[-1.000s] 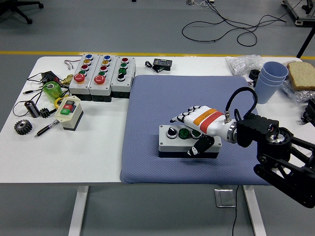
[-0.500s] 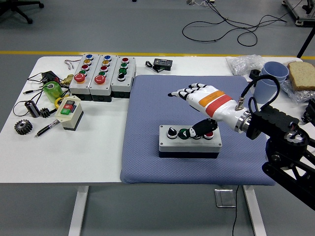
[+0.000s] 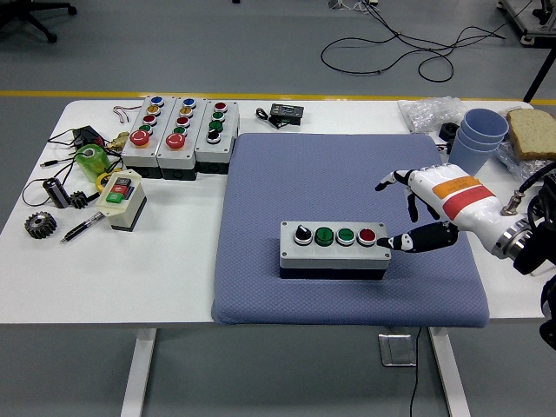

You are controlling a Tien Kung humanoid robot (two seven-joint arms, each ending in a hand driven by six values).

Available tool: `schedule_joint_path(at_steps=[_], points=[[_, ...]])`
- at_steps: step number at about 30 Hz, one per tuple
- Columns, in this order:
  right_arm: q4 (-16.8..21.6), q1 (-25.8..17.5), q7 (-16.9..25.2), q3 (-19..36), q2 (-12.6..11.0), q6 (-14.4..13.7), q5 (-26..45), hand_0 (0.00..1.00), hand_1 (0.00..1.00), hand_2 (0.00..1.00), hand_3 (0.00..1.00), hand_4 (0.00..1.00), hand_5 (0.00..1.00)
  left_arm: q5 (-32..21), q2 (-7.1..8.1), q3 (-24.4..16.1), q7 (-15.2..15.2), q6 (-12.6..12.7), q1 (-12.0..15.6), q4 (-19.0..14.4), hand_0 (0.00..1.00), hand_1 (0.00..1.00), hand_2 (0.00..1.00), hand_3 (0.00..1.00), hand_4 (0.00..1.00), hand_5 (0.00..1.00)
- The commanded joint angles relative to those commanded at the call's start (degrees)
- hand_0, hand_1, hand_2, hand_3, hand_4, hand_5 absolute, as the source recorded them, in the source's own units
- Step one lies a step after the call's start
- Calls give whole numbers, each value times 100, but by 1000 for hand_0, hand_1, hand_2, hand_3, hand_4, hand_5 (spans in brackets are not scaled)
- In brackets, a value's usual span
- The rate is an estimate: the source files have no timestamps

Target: Pick up the button,place it on the desk,press the button,press the button

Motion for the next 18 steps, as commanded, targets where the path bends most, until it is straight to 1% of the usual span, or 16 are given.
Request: schedule_joint_path(at_steps=[3,7,10,11,12,18], points=[[34,-127,-38,-11,-35,109,-34,103,2,206,653,958,481,20,0,-12,2,0,5,0,595,634,671,545,348,694],[70,-250,-50,-34,-65,136,-71,97,2,202,646,954,495,-8,0,-4,-5,7,10,0,595,635,671,545,348,695],[82,-245,-52,-87,-68,147,-96,97,2,202,646,954,495,-23,0,7,-9,7,-1,0,595,635,671,545,348,695],[84,-237,-53,-99,-63,146,-101,98,2,202,645,945,475,-31,0,10,-10,9,-4,0,594,635,670,545,348,697],[84,-229,-54,-110,-58,145,-104,98,2,202,645,945,475,-38,0,11,-11,11,-6,0,594,635,670,545,348,697],[42,-132,-80,-224,45,162,-128,96,2,201,647,945,481,-69,0,23,-9,14,-27,0,594,635,671,545,348,697]])
